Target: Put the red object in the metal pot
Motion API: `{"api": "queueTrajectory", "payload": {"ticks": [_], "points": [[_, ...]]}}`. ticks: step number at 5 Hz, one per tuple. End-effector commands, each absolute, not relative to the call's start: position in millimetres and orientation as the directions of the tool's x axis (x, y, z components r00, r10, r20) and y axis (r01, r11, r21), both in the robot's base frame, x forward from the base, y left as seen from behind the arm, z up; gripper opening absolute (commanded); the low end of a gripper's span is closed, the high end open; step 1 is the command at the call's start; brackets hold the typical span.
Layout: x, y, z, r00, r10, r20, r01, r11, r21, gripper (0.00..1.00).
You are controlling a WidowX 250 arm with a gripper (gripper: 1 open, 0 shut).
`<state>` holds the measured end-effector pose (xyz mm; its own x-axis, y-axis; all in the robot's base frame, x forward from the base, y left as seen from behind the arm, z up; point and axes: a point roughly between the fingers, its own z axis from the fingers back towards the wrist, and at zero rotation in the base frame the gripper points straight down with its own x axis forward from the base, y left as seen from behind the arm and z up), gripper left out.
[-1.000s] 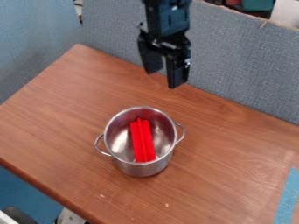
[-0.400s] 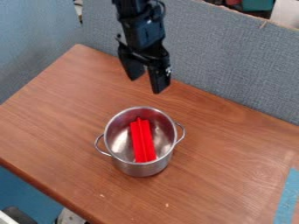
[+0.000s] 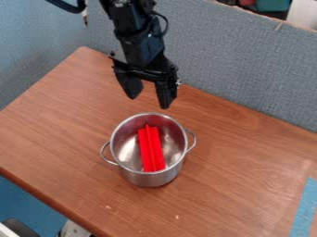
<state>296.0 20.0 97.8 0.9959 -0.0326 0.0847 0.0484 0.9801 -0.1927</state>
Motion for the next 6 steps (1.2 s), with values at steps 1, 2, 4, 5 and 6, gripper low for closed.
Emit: {"api": "queueTrajectory", "payload": {"ticks": [1, 2, 4, 5, 6], "points": [[314.8, 5.8, 138.7, 0.99, -0.025, 0.141, 0.049, 0.984, -0.171, 1.0], [328.7, -10.8, 152.5, 0.991, -0.028, 0.133, 0.046, 0.989, -0.14, 1.0], [304.9, 20.0, 154.6, 0.984, 0.172, 0.051, -0.168, 0.984, -0.062, 1.0], [294.7, 32.5, 156.6, 0.967, 0.254, 0.038, -0.252, 0.967, -0.05, 1.0], [295.8, 33.5, 146.9, 1.0, 0.006, 0.026, -0.005, 0.999, -0.042, 1.0]]}}
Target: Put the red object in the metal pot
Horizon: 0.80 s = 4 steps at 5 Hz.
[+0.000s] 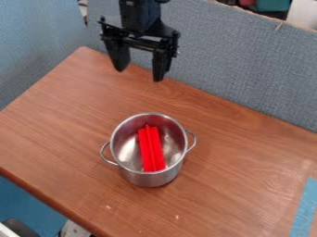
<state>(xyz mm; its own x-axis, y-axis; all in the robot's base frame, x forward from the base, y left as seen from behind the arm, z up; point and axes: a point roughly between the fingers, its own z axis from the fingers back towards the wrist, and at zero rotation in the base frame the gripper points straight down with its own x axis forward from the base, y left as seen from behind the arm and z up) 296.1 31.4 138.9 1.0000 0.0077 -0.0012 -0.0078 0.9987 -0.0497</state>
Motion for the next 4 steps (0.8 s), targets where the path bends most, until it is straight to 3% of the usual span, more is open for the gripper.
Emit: {"api": "queueTrajectory", "payload": {"ticks": [1, 3, 4], "points": [[300.2, 28.2, 141.0, 0.97, -0.241, 0.026, 0.242, 0.97, -0.035, 1.0], [299.5, -20.8, 89.1, 0.953, -0.302, 0.026, 0.303, 0.951, -0.065, 1.0], [291.8, -1.6, 123.4, 0.99, -0.132, 0.054, 0.136, 0.987, -0.089, 1.0]]}}
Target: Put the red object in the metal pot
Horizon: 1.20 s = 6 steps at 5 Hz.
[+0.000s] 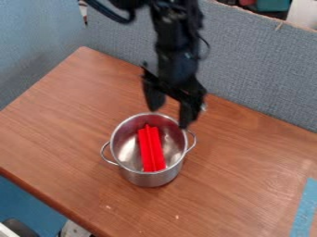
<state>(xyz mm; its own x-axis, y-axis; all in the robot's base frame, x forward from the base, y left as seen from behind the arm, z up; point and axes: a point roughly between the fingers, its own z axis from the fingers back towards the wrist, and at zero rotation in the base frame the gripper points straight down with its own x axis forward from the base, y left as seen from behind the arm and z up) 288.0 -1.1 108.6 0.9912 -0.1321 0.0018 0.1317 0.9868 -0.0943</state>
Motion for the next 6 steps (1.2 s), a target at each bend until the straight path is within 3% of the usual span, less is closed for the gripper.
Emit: {"api": "queueTrajectory", "payload": {"ticks": [1, 2, 4, 6], "points": [[287.6, 24.3, 153.0, 0.996, 0.033, 0.088, -0.024, 0.994, -0.103, 1.0], [280.6, 50.1, 151.3, 0.99, 0.118, 0.083, -0.11, 0.99, -0.091, 1.0], [276.6, 67.1, 124.9, 0.977, 0.201, 0.072, -0.196, 0.978, -0.067, 1.0], [269.9, 13.4, 150.4, 0.987, 0.115, 0.112, -0.108, 0.992, -0.062, 1.0]]}}
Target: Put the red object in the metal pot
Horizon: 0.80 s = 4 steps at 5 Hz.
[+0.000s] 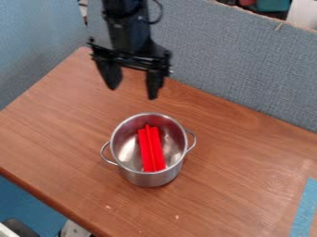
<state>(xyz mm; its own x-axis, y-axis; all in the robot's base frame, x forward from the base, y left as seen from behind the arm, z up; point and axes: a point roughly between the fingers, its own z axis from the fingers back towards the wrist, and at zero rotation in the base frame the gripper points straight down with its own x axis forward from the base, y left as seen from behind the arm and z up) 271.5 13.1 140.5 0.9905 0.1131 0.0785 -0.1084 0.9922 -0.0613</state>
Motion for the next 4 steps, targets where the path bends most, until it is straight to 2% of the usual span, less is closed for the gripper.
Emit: {"api": "queueTrajectory", "payload": {"ticks": [1, 2, 4], "points": [[299.8, 8.9, 148.0, 0.963, 0.248, 0.106, -0.242, 0.968, -0.059, 1.0], [322.5, 11.1, 150.5, 0.929, 0.356, 0.098, -0.353, 0.935, -0.041, 1.0], [349.4, 84.8, 152.5, 0.867, 0.492, 0.077, -0.492, 0.87, -0.009, 1.0]]}}
